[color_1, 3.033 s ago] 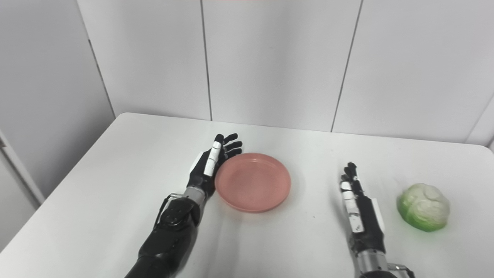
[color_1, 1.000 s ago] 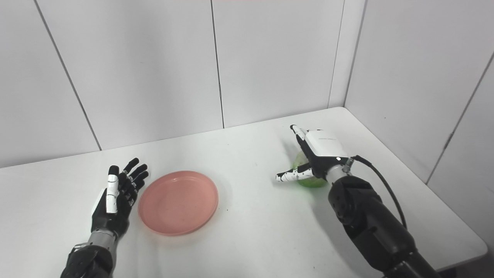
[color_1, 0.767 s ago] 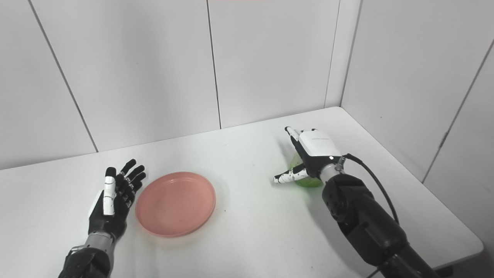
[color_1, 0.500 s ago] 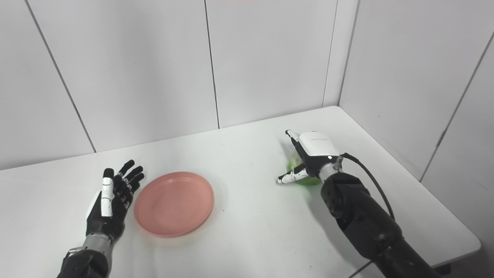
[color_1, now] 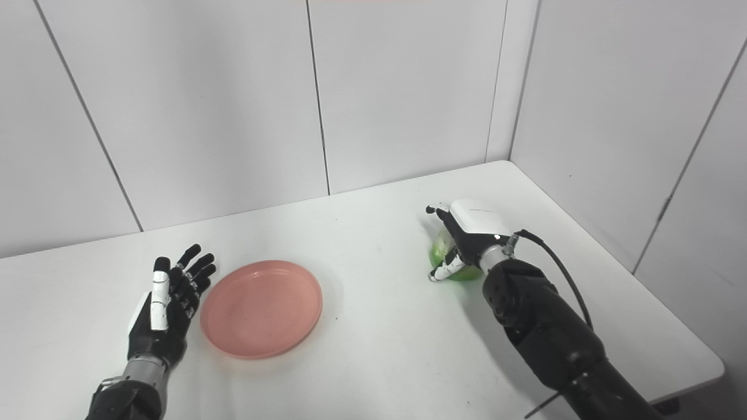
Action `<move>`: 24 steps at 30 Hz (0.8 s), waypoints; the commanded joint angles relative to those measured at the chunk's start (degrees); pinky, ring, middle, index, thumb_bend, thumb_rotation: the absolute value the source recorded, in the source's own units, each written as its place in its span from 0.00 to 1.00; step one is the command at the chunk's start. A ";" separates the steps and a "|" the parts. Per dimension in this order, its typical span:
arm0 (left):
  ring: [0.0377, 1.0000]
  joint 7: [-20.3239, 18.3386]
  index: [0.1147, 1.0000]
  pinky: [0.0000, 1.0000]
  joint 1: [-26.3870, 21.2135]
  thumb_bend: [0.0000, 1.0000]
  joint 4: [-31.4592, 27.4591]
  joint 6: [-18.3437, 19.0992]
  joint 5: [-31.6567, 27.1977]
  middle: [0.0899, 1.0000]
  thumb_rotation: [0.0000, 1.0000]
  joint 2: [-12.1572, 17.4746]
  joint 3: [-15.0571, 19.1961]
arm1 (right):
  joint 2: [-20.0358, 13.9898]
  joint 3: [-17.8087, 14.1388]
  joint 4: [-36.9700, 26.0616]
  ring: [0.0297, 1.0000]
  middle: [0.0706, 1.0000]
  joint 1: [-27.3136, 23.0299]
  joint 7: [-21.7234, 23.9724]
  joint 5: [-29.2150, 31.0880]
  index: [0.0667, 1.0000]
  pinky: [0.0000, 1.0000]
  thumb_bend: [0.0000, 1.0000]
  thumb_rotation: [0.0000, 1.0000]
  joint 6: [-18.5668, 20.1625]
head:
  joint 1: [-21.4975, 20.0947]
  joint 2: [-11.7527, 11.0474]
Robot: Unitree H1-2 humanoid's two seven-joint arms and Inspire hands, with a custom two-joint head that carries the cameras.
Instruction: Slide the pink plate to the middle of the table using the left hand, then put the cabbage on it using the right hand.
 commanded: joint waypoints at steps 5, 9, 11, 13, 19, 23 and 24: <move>0.90 -0.64 0.86 0.98 0.97 0.75 0.82 -0.10 -0.24 0.86 1.00 0.21 -0.26 | -1.23 -2.78 -2.19 0.84 0.89 -1.34 -0.27 1.41 0.83 0.70 0.84 0.07 0.94 | 0.02 0.02; 0.90 -0.73 0.86 0.98 1.02 0.75 0.75 -0.04 -0.31 0.86 1.00 0.17 -0.28 | 0.07 -4.39 -1.71 0.73 0.88 -0.51 -1.00 3.93 0.80 0.55 0.79 0.00 0.36 | 0.26 0.12; 0.90 -0.64 0.86 0.99 1.03 0.76 0.77 -0.16 -0.24 0.86 1.00 0.13 -0.29 | 0.53 -4.63 -0.96 0.71 0.85 -0.48 -1.75 4.09 0.78 0.55 0.79 0.00 -0.04 | 0.32 0.19; 0.90 -0.44 0.86 0.98 1.07 0.75 0.69 -0.28 -0.15 0.86 1.00 0.04 -0.27 | 1.13 -4.89 0.01 0.64 0.76 -0.54 -2.91 4.53 0.70 0.53 0.75 0.00 -0.91 | 0.35 0.27; 0.89 -0.31 0.85 0.97 1.16 0.74 0.07 0.47 -0.20 0.86 1.00 -0.10 -0.30 | 2.99 -5.51 1.26 0.41 0.47 -0.27 -7.90 6.13 0.48 0.37 0.52 0.00 -3.73 | 0.58 0.42; 0.90 -0.25 0.86 0.98 1.33 0.74 -0.37 0.74 -0.31 0.86 1.00 -0.22 -0.24 | 3.94 -5.30 2.01 0.41 0.48 -0.47 -10.99 5.91 0.45 0.33 0.51 0.00 -5.22 | 0.72 0.41; 0.90 -0.21 0.86 0.98 1.35 0.74 -0.37 0.70 -0.22 0.86 1.00 -0.25 -0.28 | 4.17 -5.27 2.26 0.40 0.47 -0.52 -11.93 5.85 0.46 0.32 0.51 0.00 -5.74 | 0.90 0.43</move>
